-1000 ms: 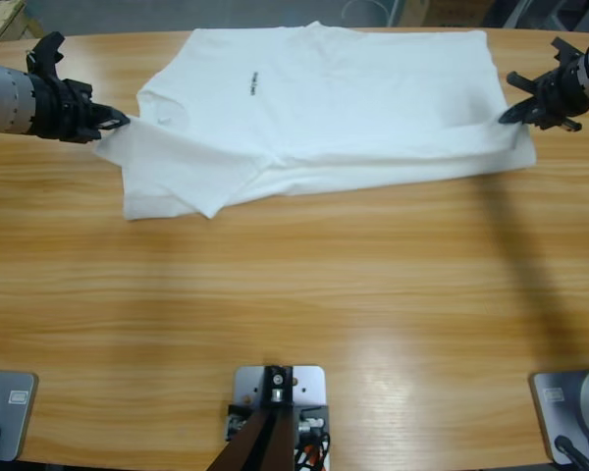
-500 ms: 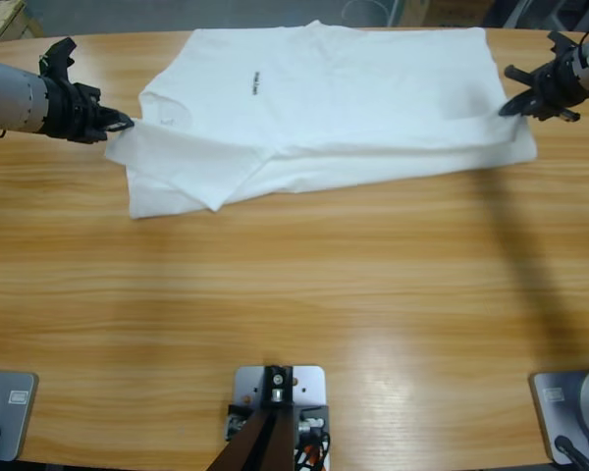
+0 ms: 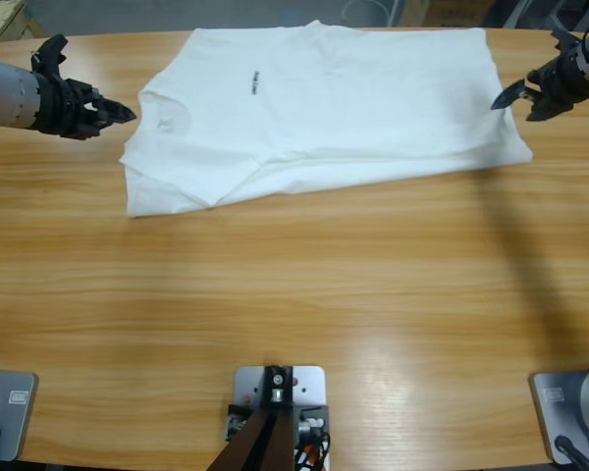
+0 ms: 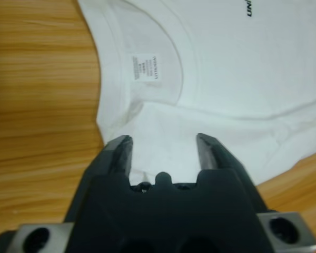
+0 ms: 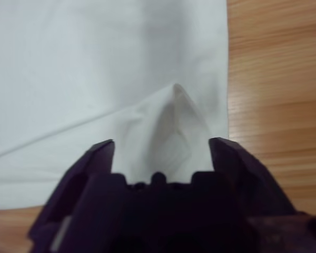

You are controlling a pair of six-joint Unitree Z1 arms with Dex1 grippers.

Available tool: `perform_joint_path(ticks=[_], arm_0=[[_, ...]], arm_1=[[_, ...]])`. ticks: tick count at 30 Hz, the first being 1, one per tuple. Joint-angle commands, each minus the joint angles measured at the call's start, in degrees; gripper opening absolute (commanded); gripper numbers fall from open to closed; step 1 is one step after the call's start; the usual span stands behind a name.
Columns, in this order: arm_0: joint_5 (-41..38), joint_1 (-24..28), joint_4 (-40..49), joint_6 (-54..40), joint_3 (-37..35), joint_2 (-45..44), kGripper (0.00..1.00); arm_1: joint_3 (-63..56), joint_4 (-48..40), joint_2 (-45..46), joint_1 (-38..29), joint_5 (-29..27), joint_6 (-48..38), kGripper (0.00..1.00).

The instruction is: Fold clothes

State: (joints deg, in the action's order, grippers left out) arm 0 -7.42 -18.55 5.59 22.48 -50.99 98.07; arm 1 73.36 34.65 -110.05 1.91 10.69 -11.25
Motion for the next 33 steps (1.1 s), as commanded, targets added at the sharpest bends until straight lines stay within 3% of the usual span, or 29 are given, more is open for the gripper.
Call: perform_joint_path(ticks=[1, 8, 14, 25, 33], arm_0=[[-1.6, 0.4, 1.9, 0.3, 8.3, -7.2, 0.998], [-3.8, -3.5, 1.1, 5.5, 19.7, -13.7, 0.942], [-3.9, -3.8, -2.0, 9.9, 21.9, -12.5, 0.898], [-7.2, -6.1, -17.2, 16.9, 25.6, -2.8, 0.821], [-4.8, -6.1, -18.5, 20.8, 29.1, -2.3, 0.821]], arm_1=[[-1.5, 1.5, 5.1, 0.7, -1.4, 0.0, 1.000], [-4.8, 1.6, 7.9, 0.5, 0.3, 0.0, 1.000], [-6.8, 2.3, 10.5, 0.2, 0.7, 0.1, 1.000], [-8.2, 2.6, 12.1, 0.2, 0.8, 0.5, 1.000], [-8.3, 2.4, 11.5, 0.2, 0.6, 0.6, 1.000]])
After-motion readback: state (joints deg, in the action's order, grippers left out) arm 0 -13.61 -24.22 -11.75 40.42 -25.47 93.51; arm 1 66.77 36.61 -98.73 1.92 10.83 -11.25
